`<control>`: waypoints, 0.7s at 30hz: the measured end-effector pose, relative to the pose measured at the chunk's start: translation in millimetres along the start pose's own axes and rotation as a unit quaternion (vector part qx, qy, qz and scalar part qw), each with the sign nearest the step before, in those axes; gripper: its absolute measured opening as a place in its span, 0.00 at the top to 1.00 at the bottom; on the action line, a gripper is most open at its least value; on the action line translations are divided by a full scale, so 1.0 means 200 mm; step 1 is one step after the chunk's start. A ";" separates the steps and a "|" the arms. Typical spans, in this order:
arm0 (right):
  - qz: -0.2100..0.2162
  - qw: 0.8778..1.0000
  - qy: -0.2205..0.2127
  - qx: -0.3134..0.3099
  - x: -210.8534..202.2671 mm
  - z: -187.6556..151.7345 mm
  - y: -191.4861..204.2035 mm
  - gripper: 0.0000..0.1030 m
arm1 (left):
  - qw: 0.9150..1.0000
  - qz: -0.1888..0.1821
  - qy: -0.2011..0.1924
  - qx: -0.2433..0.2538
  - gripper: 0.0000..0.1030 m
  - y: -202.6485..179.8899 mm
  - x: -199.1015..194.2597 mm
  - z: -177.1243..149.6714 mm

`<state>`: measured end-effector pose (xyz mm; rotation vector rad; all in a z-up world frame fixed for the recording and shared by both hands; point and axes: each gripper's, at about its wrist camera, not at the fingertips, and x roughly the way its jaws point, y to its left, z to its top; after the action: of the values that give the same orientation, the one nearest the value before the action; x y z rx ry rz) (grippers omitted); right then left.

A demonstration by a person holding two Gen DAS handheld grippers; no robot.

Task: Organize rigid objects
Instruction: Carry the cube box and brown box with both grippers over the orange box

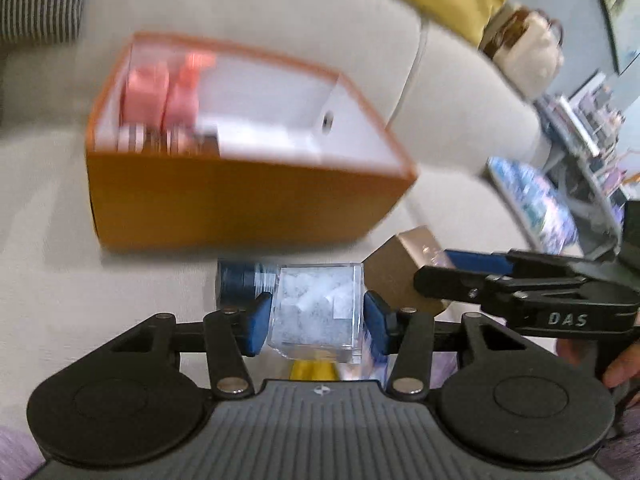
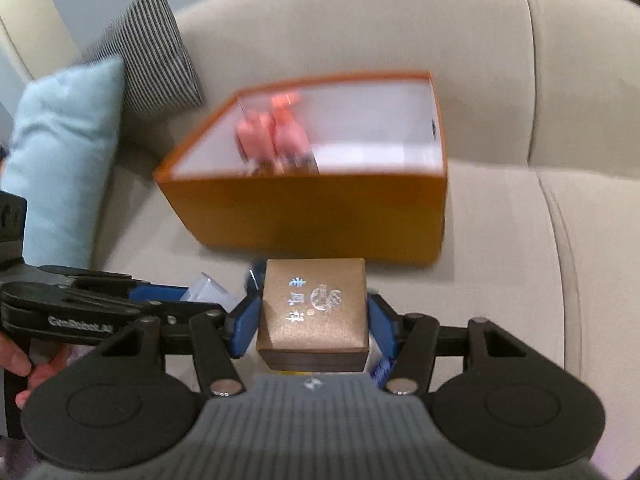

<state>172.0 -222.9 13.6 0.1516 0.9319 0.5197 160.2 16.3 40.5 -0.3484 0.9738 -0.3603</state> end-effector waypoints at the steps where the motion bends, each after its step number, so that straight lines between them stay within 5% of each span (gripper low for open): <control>1: 0.007 1.000 -0.009 0.002 -0.02 0.05 0.00 0.42 | 1.000 0.000 -0.008 0.000 0.45 -0.01 -0.03 0.05; 8: 0.013 0.999 -0.044 0.011 0.03 0.44 -0.01 0.42 | 0.999 0.027 -0.029 -0.002 0.46 -0.01 -0.02 0.46; 15: -0.032 0.999 -0.010 0.015 0.41 0.71 -0.13 0.42 | 0.997 0.069 -0.009 -0.012 0.46 0.13 0.40 0.74; 21: -0.046 0.999 0.024 0.013 0.71 0.77 -0.22 0.42 | 0.995 0.091 0.011 -0.036 0.46 0.25 0.73 0.85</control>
<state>379.9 -177.6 -11.9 0.1193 0.9882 0.4281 385.4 16.9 -0.6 -0.3178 1.0332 -0.1638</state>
